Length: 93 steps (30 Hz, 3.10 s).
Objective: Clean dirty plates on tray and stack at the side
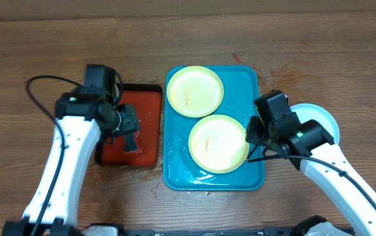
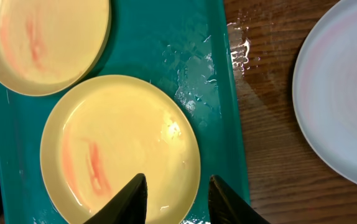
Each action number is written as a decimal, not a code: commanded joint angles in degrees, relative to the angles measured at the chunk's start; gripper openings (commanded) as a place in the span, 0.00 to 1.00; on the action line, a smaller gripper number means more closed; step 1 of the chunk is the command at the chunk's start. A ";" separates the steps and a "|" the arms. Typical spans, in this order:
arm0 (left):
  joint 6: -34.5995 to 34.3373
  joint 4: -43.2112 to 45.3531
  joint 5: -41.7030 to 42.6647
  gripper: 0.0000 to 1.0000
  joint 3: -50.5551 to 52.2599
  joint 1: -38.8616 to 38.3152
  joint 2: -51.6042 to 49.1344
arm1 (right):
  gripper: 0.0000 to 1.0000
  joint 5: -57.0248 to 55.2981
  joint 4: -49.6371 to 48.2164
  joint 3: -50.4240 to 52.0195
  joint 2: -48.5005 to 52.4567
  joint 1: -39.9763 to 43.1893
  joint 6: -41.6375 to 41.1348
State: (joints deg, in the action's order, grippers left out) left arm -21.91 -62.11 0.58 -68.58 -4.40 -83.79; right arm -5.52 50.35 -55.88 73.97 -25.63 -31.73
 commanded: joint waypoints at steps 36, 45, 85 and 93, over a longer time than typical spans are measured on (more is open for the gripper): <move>3.74 15.93 -1.16 0.04 8.76 -0.15 -17.99 | 0.30 -6.19 -1.22 0.92 8.37 2.95 0.02; 5.22 11.61 -1.14 0.04 6.29 0.00 -20.46 | 0.25 2.62 -5.66 0.92 14.45 2.93 6.16; -8.90 4.94 8.55 0.04 -15.91 -26.21 -14.34 | 0.04 8.17 -23.04 13.57 15.85 2.93 8.98; -23.39 7.98 9.64 0.04 -15.85 -33.14 -29.86 | 0.04 8.20 -22.80 13.57 15.85 2.93 8.98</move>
State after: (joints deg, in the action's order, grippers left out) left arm -37.26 -54.19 8.86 -84.88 -37.21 -108.53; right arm 3.20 27.22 -42.72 89.54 -22.74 -22.33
